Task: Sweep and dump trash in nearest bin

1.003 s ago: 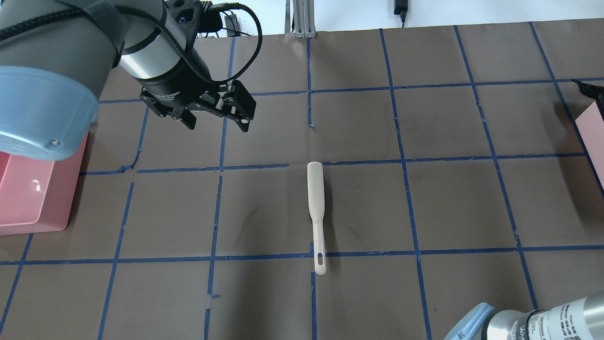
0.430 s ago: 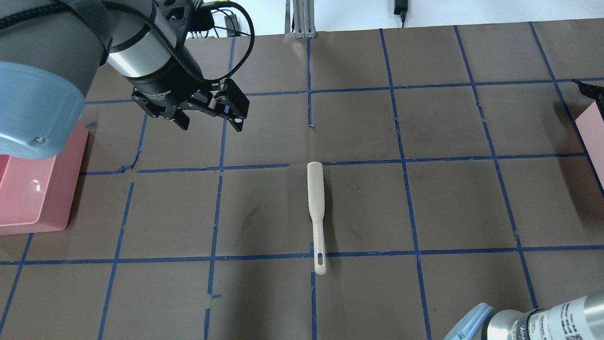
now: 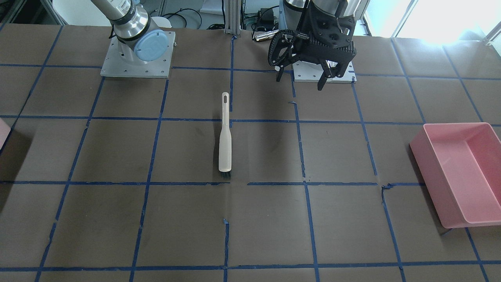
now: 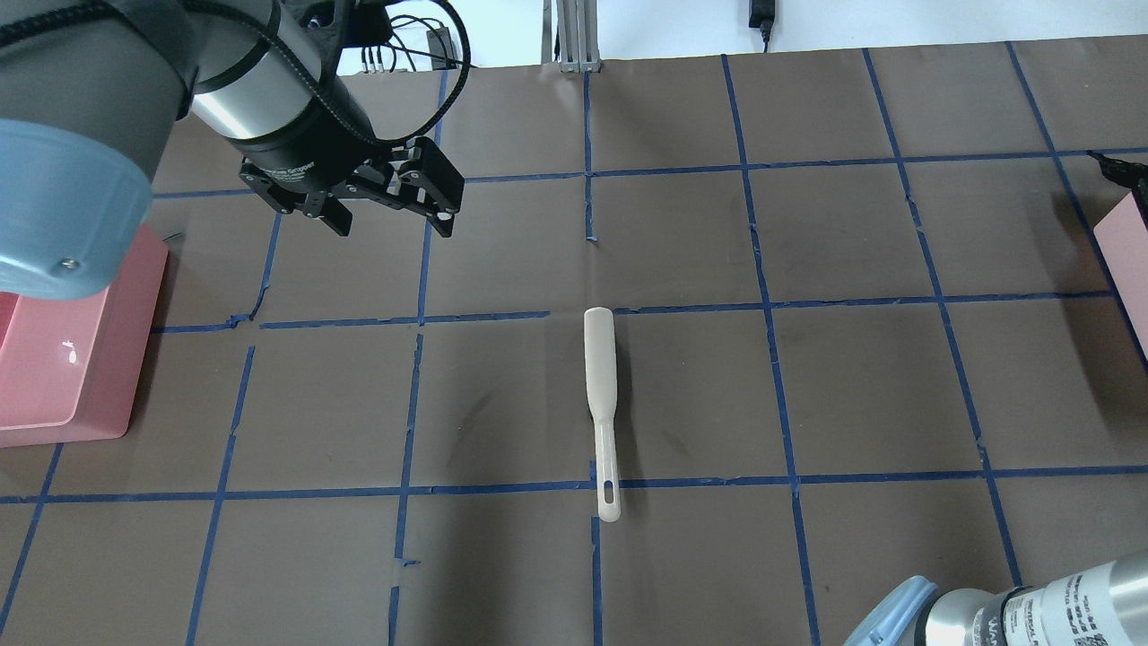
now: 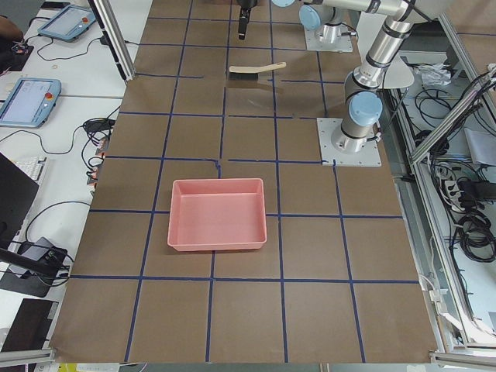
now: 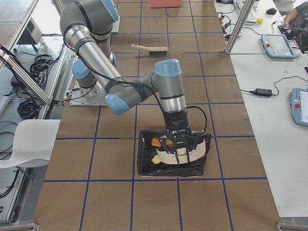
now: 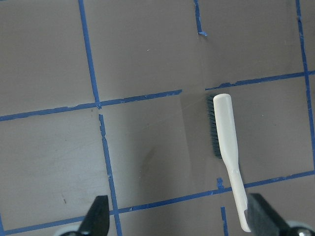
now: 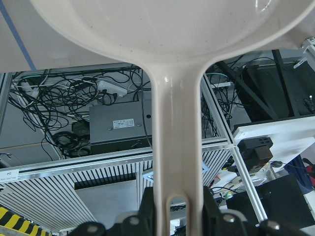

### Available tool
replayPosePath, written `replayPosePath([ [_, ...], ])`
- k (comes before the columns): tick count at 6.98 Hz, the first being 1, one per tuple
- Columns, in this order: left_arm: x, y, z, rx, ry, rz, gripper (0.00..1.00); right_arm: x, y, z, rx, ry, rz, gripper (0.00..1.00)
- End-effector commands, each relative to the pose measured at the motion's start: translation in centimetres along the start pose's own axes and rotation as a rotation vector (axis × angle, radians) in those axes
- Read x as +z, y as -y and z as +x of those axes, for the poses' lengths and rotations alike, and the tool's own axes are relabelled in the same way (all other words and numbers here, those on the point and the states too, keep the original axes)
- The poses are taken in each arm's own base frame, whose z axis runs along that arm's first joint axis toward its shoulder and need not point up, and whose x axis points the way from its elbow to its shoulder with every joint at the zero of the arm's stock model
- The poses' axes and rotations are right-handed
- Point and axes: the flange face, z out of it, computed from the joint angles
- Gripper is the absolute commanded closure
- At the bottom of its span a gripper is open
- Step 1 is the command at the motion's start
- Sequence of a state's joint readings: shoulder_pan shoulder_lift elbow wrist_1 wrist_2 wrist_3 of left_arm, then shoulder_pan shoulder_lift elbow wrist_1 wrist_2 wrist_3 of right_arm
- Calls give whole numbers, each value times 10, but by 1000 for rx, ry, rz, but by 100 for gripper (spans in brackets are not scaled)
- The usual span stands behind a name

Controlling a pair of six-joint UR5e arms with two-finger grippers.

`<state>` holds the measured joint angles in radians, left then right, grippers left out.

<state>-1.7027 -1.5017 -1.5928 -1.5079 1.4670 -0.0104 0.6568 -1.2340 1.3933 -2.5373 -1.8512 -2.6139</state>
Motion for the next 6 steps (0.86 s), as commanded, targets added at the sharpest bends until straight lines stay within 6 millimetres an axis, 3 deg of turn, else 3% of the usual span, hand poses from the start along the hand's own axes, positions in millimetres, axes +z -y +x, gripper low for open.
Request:
replayPosePath([
  [1,0,-1,-10,-1,97,-6,0,-19,-4,0,7,-10,35,98],
  [2,0,-1,-9,-1,95,-5,0,-45,-10,-3,55,-13,55,98],
  [4,1,-1,-10,-7,101,-7,0,-51,-3,-9,197,63,157,98],
  [6,1,-1,-12,-15,106,-8,0,-51,20,-12,358,125,331,97],
])
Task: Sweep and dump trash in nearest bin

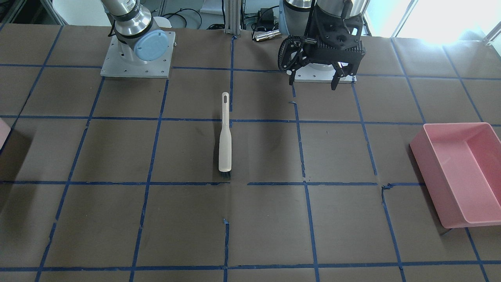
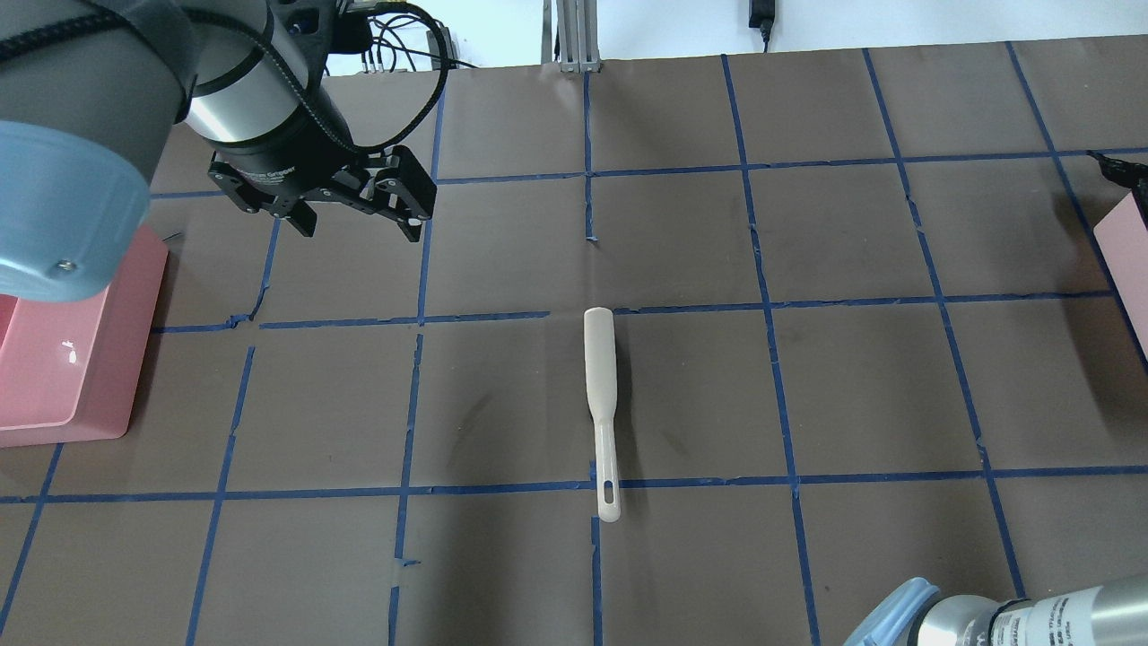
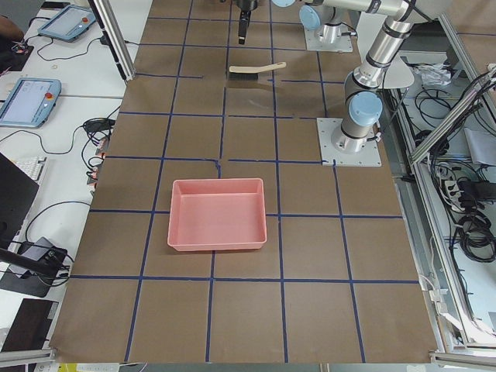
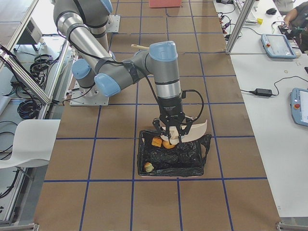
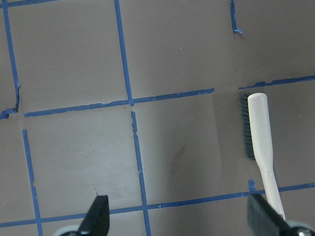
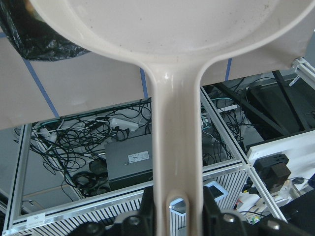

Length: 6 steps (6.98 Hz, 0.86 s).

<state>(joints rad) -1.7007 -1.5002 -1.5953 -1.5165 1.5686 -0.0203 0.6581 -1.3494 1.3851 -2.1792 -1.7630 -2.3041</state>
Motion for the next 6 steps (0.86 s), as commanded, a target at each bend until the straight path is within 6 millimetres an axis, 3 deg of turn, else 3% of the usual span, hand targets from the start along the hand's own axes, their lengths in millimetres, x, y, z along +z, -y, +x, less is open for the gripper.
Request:
replayPosePath([
  [1,6,-1,-1,1,1,-8,0,14,29,-5,166,47,169,96],
  [3,5,-7,-3,-2,5,-13,0,4,95,10,272,104,238,96],
  [6,9,-9,-4,4,3,-19,0,-24,218,38,349,111,300,96],
])
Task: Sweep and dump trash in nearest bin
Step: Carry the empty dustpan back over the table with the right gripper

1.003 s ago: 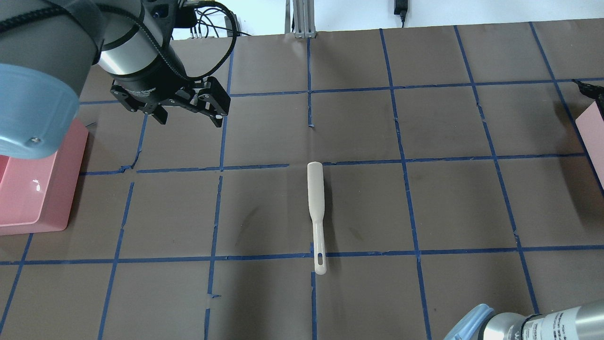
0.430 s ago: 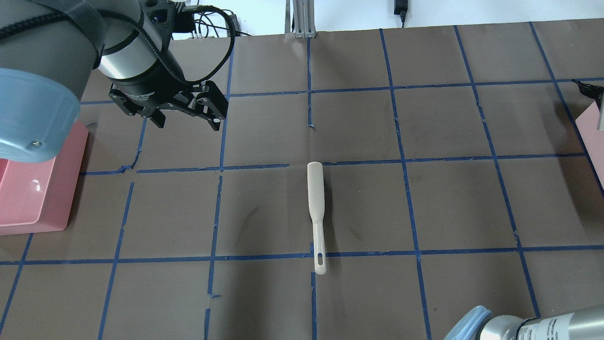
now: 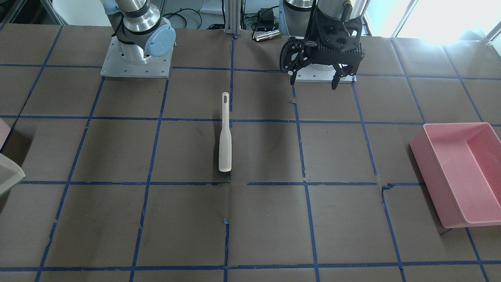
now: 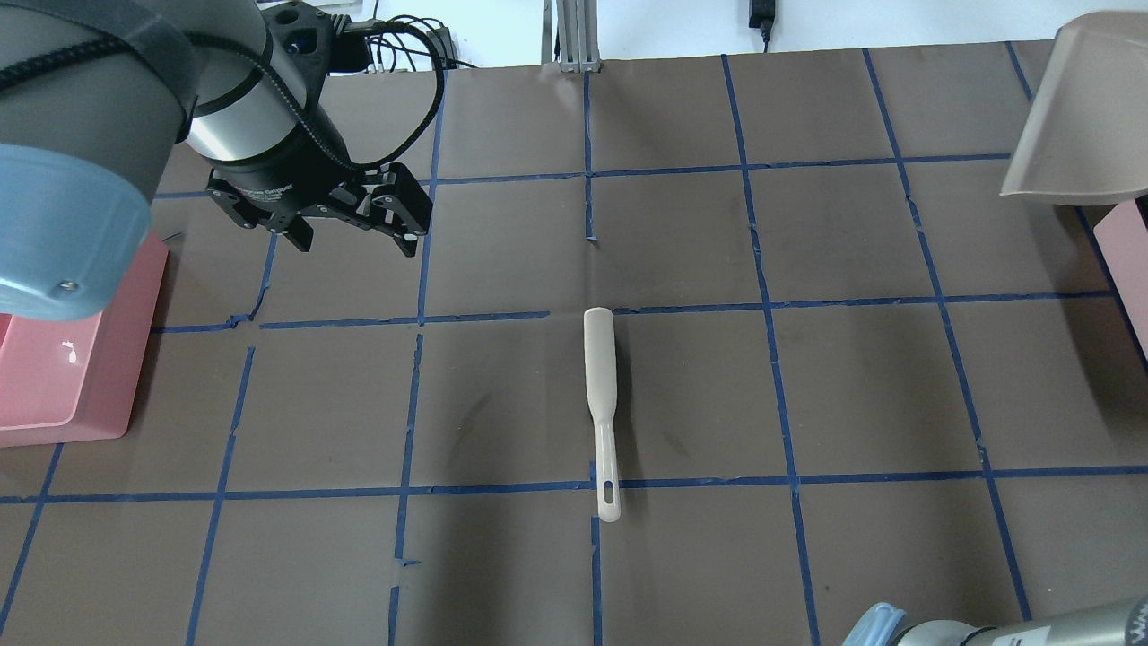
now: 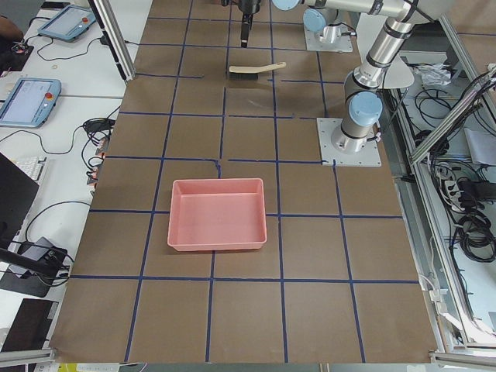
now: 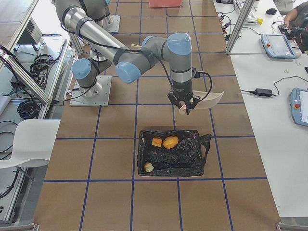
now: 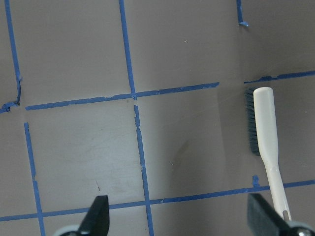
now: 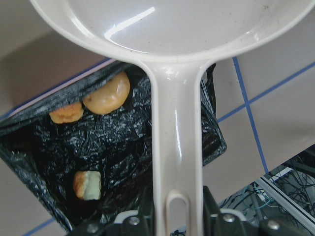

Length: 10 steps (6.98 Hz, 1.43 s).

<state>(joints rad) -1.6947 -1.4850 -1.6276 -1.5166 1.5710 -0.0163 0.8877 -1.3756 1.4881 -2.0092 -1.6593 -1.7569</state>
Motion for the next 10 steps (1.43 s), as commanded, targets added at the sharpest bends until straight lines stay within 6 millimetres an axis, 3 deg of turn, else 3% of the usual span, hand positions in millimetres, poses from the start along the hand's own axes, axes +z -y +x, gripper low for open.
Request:
replayPosePath([
  [1,0,-1,-1,4,0,0,0,2,97,-13,74,-12,44,96],
  [2,0,-2,0,7,-9,-11,0,1,148,-28,56,-35,55,96],
  [4,0,-2,0,10,-8,-11,0,23,223,-52,136,6,88,96],
  [5,0,-3,0,10,-8,-10,0,24,268,-64,86,-24,112,96],
  [7,0,-3,0,10,-5,-10,0,53,320,-79,148,13,135,96],
  [8,0,-3,0,10,-3,-10,0,50,349,-91,138,-10,156,96],
  [10,0,-3,0,10,-5,-10,0,63,384,-107,304,24,168,96],
])
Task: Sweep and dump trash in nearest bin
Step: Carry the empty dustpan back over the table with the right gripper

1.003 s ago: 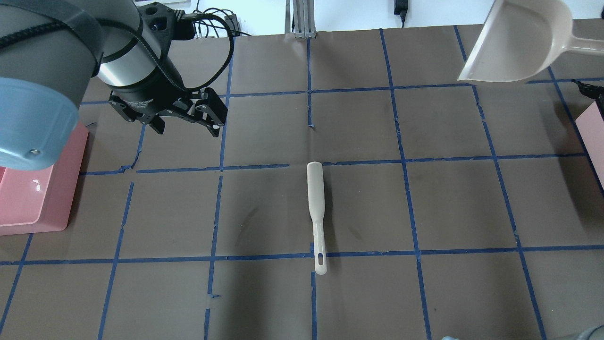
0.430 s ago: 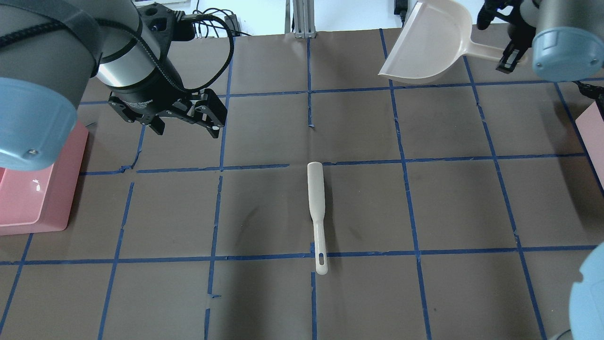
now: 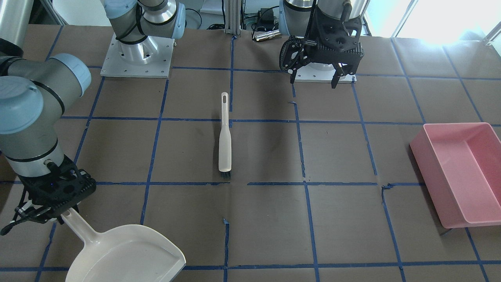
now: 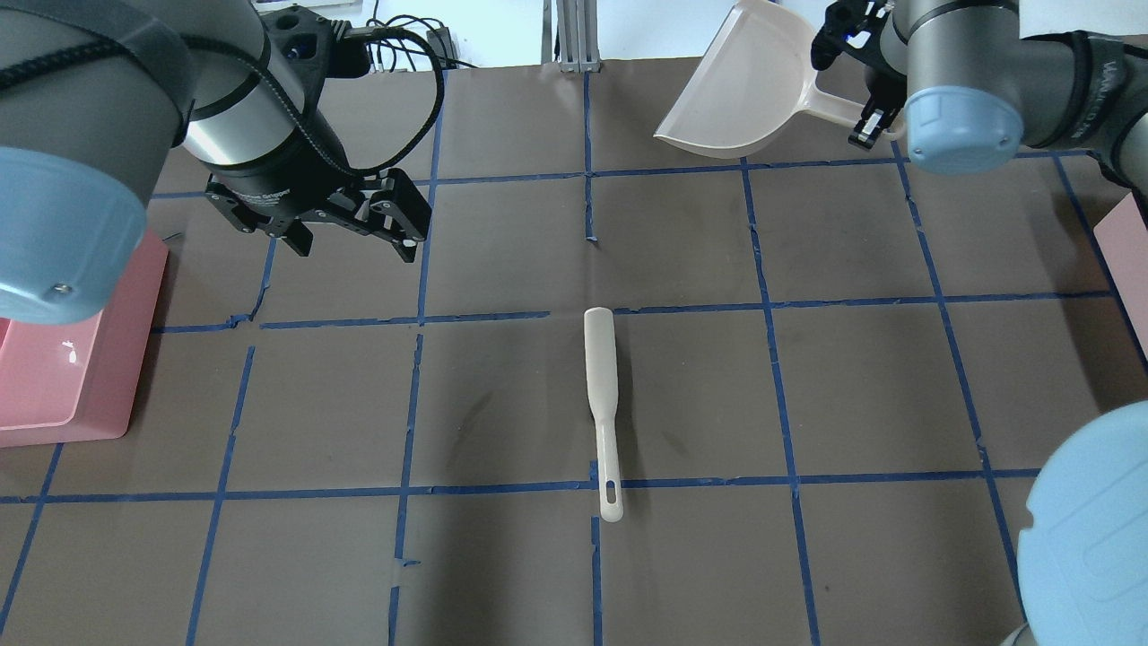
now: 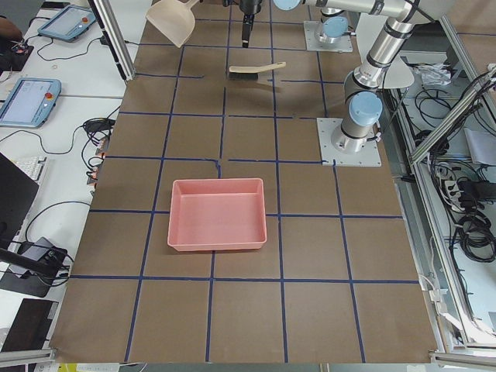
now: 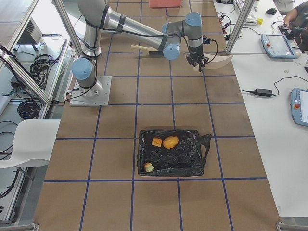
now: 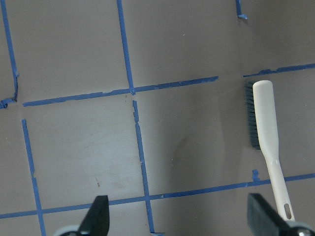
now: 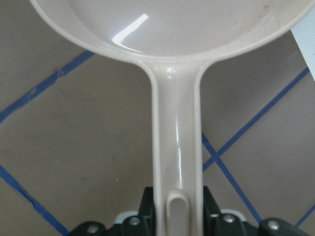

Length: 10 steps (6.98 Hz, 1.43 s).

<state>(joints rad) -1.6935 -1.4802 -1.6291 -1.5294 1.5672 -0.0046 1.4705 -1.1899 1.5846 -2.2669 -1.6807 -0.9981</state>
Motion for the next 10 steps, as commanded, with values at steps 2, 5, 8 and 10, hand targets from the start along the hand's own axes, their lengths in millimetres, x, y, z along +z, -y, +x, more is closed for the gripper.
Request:
replayPosePath([
  [2,0,0,0,0,-1,0,0,17,43,-34,129,14,34,96],
  [5,-4,0,0,0,-3,9,0,24,73,-69,310,46,32,95],
  [8,-2,1,1,0,-12,6,0,27,125,-151,471,178,26,95],
  [10,-1,1,1,0,-10,3,0,9,145,-195,480,248,35,95],
])
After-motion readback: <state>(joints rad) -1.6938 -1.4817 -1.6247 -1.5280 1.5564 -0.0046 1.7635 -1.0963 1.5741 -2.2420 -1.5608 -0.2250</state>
